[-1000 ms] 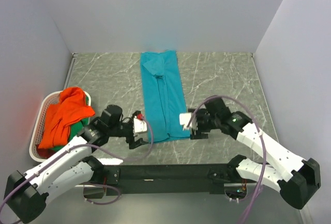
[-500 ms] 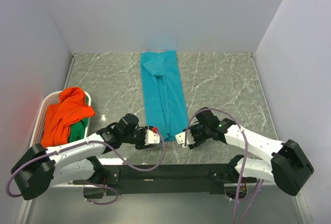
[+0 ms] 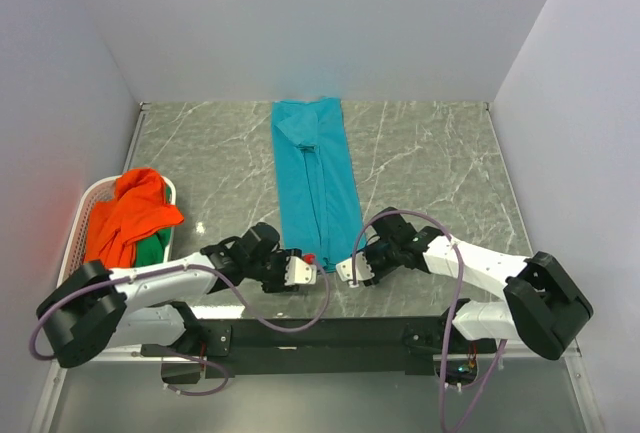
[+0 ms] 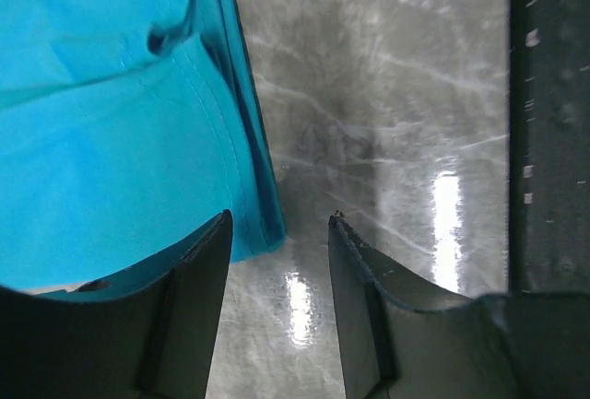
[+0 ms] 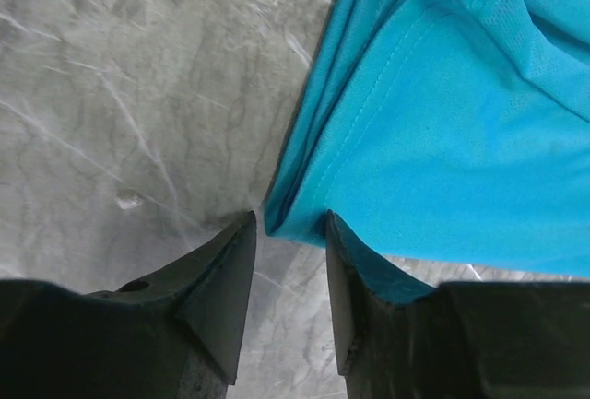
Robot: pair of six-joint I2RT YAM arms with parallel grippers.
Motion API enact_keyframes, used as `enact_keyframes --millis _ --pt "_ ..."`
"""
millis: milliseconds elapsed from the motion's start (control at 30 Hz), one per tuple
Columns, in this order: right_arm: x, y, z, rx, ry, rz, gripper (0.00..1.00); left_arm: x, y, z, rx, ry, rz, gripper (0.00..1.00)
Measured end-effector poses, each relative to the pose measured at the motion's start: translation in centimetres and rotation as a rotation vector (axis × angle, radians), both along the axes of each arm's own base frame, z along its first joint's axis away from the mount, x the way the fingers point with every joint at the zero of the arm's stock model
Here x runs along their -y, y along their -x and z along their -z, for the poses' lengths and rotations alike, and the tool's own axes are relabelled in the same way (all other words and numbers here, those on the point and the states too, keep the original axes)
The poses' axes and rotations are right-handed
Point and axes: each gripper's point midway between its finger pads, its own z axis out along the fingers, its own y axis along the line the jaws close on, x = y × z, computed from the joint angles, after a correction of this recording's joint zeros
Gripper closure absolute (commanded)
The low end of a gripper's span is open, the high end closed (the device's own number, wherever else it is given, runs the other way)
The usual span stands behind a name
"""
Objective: Fold and stack the t-shirts
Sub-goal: Fold the tshirt
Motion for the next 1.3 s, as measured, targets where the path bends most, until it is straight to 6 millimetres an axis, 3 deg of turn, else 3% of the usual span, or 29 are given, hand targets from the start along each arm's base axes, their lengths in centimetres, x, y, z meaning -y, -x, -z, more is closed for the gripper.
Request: enact_keyframes --millis 200,333,433,500,700,867,1000,1133,1300 --pt "-0.1 -0.6 0.0 0.022 0.003 0.007 0.62 -0.2 -1.1 1.3 0.013 -0.075 -0.019 0.57" --pt "0.1 -0.7 0.1 0.028 0.013 0.013 0.72 -0.1 -1.5 1.5 0.026 -0.089 -0.017 0.75" --pt "0.2 -0.6 0.3 0.031 0.02 0.017 0.83 -0.2 -1.6 1.6 0.034 -0.099 -0.012 0.88" --pt "0.2 -0.4 0.4 0.038 0.019 0.017 1.0 -0.3 -1.6 1.6 0.034 -0.104 -0.01 0.91" --pt "-0.1 0.9 0.2 0.03 -0.006 0.038 1.0 -0.5 -1.1 1.6 0.015 -0.112 -0.002 0.99" --pt "-0.8 2.1 -1.0 0.022 -0.049 0.048 1.0 -1.0 0.3 1.2 -0.032 -0.113 0.03 1.0" --pt "-1.7 3.7 -3.1 0.019 -0.12 0.047 1.0 -0.9 1.8 -0.6 -0.058 -0.062 0.069 1.0" --pt "-1.7 4.7 -3.8 -0.015 -0.149 0.082 1.0 -0.7 2.7 -2.7 -0.069 -0.004 0.098 1.0" --pt "-1.3 4.5 -3.6 -0.046 -0.138 0.134 1.0 -1.6 1.5 -4.3 -0.088 0.035 0.057 1.0"
